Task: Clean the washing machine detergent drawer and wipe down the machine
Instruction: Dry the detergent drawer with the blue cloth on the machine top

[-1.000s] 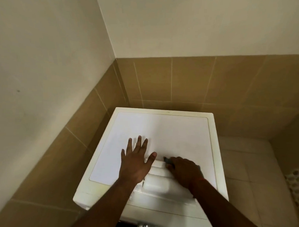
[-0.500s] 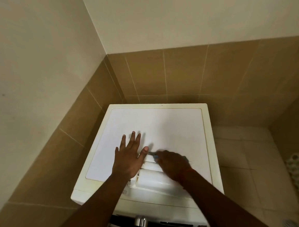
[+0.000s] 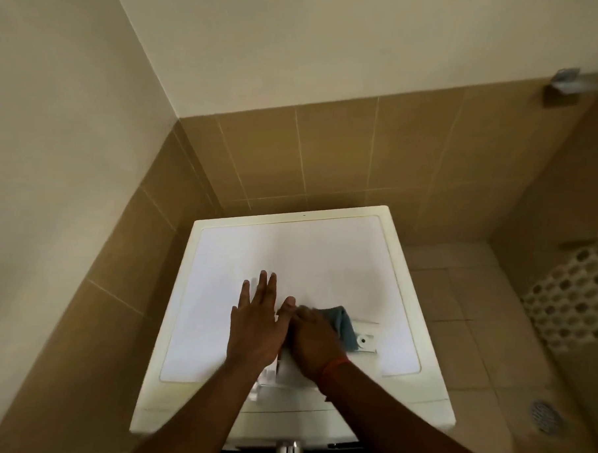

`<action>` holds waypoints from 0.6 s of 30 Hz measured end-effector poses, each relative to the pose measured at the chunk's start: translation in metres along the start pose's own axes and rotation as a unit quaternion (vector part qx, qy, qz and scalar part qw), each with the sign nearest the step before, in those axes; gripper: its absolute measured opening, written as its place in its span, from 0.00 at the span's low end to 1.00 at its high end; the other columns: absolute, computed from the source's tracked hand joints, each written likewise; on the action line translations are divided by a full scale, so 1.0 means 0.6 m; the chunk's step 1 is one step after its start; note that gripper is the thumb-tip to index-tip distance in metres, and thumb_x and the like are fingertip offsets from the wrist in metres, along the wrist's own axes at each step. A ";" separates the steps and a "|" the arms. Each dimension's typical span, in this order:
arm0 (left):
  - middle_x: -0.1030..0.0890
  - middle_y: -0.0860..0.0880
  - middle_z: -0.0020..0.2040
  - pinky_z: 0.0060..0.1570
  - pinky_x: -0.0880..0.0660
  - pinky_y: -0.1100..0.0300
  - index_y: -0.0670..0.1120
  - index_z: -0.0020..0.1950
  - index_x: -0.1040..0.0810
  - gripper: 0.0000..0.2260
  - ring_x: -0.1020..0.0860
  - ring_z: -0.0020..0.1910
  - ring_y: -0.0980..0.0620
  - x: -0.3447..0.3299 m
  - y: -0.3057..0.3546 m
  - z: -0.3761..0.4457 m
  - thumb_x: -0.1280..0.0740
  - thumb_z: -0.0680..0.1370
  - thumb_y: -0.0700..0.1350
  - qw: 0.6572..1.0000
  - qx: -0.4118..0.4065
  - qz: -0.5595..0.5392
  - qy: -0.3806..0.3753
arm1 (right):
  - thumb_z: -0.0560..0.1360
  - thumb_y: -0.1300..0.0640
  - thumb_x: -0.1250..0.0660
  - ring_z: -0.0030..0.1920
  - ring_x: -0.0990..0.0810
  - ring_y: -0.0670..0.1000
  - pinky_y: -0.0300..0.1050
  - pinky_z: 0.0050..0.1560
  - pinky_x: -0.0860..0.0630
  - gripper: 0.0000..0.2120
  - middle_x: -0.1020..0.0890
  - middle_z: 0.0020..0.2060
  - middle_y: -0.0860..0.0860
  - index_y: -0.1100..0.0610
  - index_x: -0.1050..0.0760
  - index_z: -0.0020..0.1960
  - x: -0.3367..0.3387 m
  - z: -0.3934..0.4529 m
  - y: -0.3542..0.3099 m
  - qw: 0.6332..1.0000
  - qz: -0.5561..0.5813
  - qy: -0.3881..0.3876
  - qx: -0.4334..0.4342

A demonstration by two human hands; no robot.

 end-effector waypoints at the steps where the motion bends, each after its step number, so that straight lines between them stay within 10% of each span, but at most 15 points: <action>1: 0.57 0.57 0.80 0.76 0.49 0.40 0.56 0.80 0.58 0.37 0.60 0.79 0.50 0.001 0.001 -0.001 0.65 0.73 0.70 1.000 0.001 -0.002 0.001 | 0.83 0.51 0.46 0.65 0.27 0.54 0.49 0.72 0.36 0.18 0.23 0.64 0.52 0.52 0.28 0.69 0.004 -0.003 -0.003 1.000 0.008 -0.003 0.005; 12: 0.53 0.54 0.81 0.75 0.45 0.40 0.53 0.81 0.56 0.37 0.56 0.80 0.46 0.011 0.005 -0.011 0.67 0.74 0.67 0.999 -0.050 -0.003 -0.010 | 0.81 0.62 0.44 0.77 0.43 0.47 0.31 0.70 0.51 0.25 0.39 0.77 0.47 0.52 0.40 0.77 0.051 -0.163 0.103 0.984 0.027 0.028 -0.175; 16: 0.51 0.54 0.81 0.75 0.45 0.40 0.53 0.80 0.55 0.37 0.56 0.80 0.46 0.010 0.003 -0.010 0.67 0.74 0.67 0.998 -0.061 -0.023 -0.016 | 0.75 0.54 0.49 0.74 0.35 0.52 0.36 0.68 0.46 0.28 0.32 0.74 0.51 0.56 0.31 0.73 0.046 -0.168 0.070 0.987 -0.045 0.030 -0.151; 18: 0.51 0.55 0.81 0.76 0.46 0.41 0.53 0.80 0.54 0.37 0.56 0.80 0.47 0.011 0.000 -0.009 0.66 0.74 0.67 0.997 -0.061 -0.037 -0.022 | 0.77 0.49 0.41 0.59 0.20 0.54 0.43 0.63 0.32 0.17 0.17 0.56 0.56 0.56 0.17 0.54 0.034 -0.149 0.038 0.980 -0.117 0.058 -0.153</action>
Point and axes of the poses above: each hand's wrist, its own z-axis towards the middle knuckle, its own x-axis out of the back of the hand, y = z × x, the point moved 1 cm from there along z, towards the middle knuckle
